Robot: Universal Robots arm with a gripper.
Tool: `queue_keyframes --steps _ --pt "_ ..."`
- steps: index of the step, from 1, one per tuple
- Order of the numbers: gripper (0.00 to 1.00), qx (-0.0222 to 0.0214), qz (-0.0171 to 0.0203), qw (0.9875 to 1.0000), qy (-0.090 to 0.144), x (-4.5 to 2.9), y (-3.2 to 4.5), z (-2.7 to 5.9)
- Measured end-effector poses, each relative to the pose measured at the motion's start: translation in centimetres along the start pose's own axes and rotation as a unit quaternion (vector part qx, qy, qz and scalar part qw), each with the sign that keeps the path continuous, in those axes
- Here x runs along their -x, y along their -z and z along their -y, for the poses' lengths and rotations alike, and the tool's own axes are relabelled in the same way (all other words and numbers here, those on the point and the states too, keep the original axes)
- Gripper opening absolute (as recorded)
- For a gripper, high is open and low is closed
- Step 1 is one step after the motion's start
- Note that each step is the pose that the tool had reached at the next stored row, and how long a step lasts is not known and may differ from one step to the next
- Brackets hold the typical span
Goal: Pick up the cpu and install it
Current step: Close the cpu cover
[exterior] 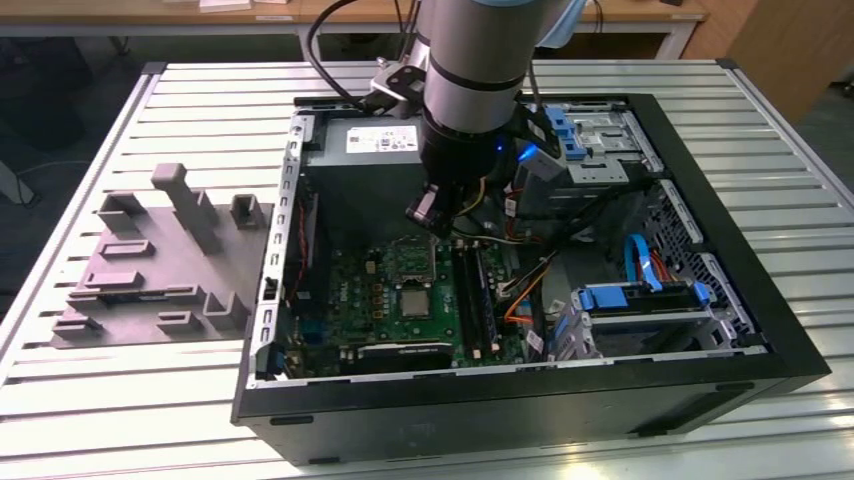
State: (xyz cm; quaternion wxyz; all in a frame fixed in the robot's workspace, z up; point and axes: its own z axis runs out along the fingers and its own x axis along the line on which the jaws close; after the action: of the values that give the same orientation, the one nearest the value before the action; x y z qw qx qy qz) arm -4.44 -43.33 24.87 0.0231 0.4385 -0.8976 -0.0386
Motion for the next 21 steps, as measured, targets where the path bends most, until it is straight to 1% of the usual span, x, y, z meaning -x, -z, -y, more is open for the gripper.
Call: queue_keyframes --steps 4,6,8,15,21 --pt "0.11 -0.0027 -0.0039 1.0 0.005 -0.05 0.0 0.01" --pt "0.11 -0.0041 -0.0061 0.9999 0.011 -0.07 0.0 0.01" --pt "0.11 -0.0048 -0.0075 0.9998 0.016 -0.11 0.0 0.01" --pt "0.11 -0.0052 -0.0096 0.9991 0.041 -0.24 0.0 0.03" --pt "0.11 -0.0053 -0.01 0.9989 0.045 -0.69 0.02 0.3"
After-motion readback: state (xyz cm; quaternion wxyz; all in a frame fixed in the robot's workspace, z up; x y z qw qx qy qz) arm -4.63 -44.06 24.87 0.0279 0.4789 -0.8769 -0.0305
